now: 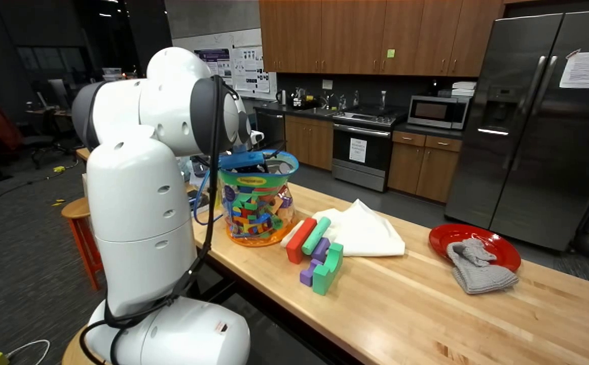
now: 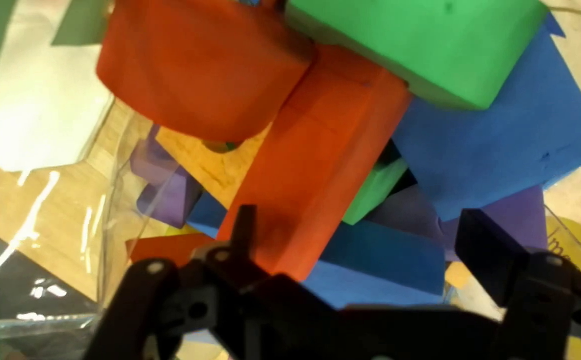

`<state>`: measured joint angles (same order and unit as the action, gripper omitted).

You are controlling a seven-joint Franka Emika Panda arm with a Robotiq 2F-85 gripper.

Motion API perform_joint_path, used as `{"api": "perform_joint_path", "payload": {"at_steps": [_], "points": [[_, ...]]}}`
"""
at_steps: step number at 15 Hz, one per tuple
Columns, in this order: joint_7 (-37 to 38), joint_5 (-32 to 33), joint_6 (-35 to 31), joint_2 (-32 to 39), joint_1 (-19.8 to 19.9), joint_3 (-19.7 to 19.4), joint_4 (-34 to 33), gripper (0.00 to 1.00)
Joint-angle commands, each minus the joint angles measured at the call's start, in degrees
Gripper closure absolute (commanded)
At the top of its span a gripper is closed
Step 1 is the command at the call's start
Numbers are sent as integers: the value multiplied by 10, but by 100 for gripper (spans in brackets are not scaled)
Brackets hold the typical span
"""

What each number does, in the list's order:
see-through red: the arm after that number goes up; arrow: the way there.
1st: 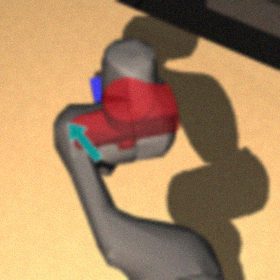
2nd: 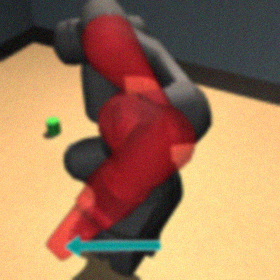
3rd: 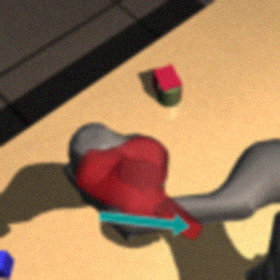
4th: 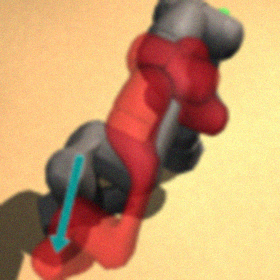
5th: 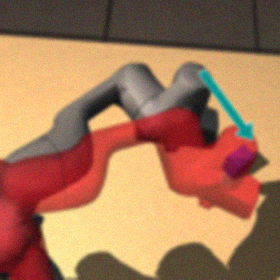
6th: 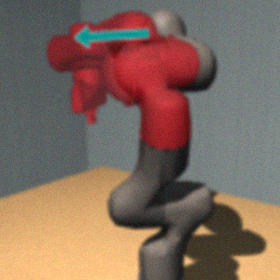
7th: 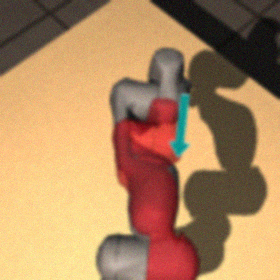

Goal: Remove one orange block from the toy bag

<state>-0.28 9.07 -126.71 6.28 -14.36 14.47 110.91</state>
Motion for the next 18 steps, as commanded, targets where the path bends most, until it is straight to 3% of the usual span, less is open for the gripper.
{"api": "perform_joint_path", "payload": {"at_steps": [1,18], "points": [[-8,11,10,-25,1,-7,30,0],[2,70,-8,-10,-1,-14,36,0]]}}
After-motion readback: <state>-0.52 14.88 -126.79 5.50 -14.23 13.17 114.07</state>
